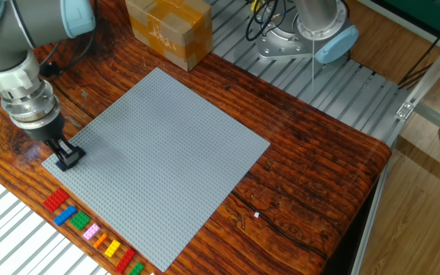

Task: Build with small Lego blocks

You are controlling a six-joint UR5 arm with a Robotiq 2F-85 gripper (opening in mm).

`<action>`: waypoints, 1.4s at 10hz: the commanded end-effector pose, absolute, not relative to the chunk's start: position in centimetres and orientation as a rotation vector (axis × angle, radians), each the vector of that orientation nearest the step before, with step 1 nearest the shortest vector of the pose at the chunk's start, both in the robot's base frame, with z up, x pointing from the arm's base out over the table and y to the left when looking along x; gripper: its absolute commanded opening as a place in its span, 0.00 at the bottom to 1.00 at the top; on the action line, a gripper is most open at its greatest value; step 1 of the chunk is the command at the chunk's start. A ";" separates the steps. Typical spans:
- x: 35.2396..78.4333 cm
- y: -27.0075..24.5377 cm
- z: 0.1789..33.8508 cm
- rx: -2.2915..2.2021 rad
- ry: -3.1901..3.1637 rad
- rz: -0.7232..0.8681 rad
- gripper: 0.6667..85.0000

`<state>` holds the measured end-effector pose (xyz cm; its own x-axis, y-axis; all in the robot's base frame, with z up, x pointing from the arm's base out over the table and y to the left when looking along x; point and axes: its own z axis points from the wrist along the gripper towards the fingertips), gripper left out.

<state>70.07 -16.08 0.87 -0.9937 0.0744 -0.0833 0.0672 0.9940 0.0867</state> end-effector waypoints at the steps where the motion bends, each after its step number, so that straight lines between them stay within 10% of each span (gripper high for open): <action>1: 70.6 -16.7 1.1 0.115 3.043 0.117 0.08; 14: 70.4 -16.0 0.6 0.185 3.026 0.040 0.11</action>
<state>70.52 -16.31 0.52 -0.9883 0.1109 -0.1049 0.1082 0.9936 0.0316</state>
